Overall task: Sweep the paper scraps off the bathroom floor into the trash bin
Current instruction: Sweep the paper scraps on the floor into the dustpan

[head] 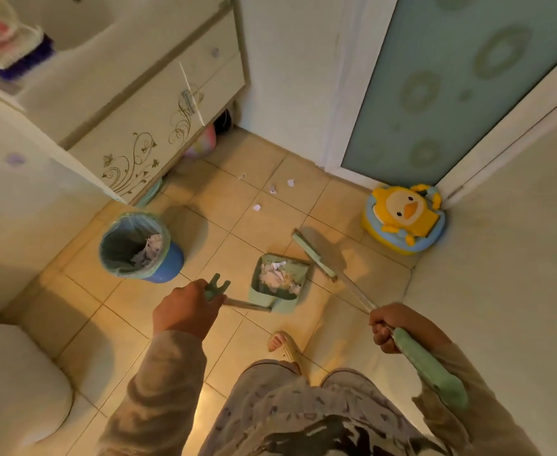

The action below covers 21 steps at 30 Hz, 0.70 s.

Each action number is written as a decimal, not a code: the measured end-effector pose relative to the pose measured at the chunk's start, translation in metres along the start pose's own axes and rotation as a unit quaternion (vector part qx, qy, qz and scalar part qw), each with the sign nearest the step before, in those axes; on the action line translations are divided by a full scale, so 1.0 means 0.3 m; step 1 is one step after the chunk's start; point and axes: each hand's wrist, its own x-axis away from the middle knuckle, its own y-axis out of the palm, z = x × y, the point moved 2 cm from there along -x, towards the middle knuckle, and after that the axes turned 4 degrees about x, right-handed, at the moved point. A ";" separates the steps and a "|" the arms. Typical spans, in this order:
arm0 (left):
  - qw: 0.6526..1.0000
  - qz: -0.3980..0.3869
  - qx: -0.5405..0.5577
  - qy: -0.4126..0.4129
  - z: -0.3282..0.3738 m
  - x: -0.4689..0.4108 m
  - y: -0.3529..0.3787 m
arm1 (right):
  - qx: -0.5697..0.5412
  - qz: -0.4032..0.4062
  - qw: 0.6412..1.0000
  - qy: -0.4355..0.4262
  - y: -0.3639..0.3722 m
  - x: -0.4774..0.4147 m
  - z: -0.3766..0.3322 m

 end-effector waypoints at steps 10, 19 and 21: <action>1.000 -0.012 0.004 -0.026 0.121 -0.174 -0.060 | 0.097 -0.004 0.995 -0.001 -0.021 -0.137 -0.338; 0.990 0.013 0.045 -0.135 0.270 -0.353 -0.078 | 0.390 -0.003 0.921 -0.028 -0.075 -0.319 -0.845; 0.983 0.019 0.059 -0.172 0.323 -0.382 -0.073 | 0.423 -0.004 0.905 -0.041 -0.106 -0.347 -0.960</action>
